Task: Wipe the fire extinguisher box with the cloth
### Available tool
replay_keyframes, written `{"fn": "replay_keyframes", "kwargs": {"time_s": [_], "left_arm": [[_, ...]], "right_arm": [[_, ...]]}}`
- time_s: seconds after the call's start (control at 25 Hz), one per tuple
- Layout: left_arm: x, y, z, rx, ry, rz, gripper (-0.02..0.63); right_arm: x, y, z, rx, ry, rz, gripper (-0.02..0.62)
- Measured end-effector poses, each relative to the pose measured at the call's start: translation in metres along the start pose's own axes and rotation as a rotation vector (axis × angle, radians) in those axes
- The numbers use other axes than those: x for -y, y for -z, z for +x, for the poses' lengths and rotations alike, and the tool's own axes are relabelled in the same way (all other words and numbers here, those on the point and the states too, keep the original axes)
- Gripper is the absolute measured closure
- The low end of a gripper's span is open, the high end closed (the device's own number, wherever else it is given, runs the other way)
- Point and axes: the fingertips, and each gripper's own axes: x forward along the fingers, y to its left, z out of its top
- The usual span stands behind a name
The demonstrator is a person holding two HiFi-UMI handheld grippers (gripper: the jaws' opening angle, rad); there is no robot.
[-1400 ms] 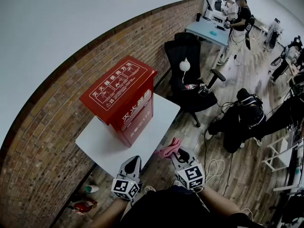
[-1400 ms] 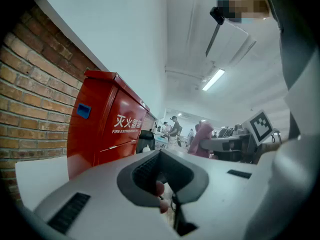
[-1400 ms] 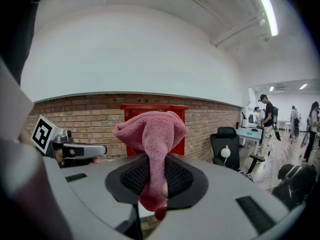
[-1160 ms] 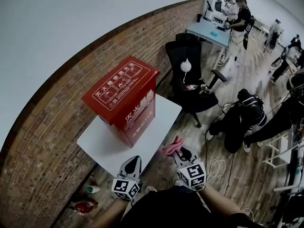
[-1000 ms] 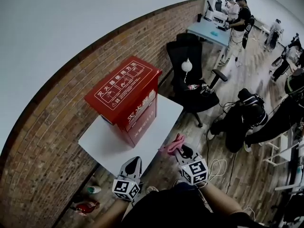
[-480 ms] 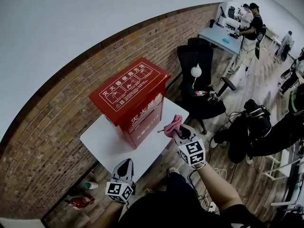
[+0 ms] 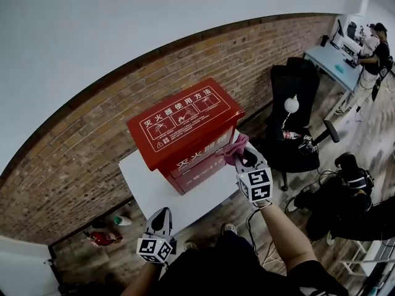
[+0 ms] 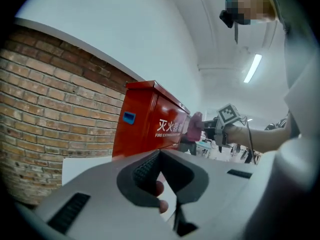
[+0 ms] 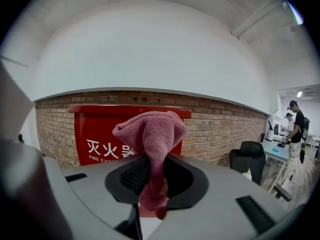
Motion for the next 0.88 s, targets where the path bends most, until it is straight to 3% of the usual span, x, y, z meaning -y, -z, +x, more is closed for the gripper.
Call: {"fn": "replay_keyframes", "kwargs": {"time_s": [0.28, 0.52, 0.88], "left_arm": [[0.022, 0.005, 0.02, 0.019, -0.115, -0.027, 0.589], [0.039, 0.02, 0.022, 0.009, -0.184, -0.068, 0.589], [0.044, 0.025, 0.009, -0.039, -0.09, -0.045, 0.589]], "right_arm": [[0.016, -0.007, 0.034, -0.035, -0.099, 0.006, 0.506], [0.027, -0.008, 0.06, -0.074, -0.132, 0.017, 0.506], [0.021, -0.02, 0.062, -0.091, -0.102, -0.011, 0.506]]}}
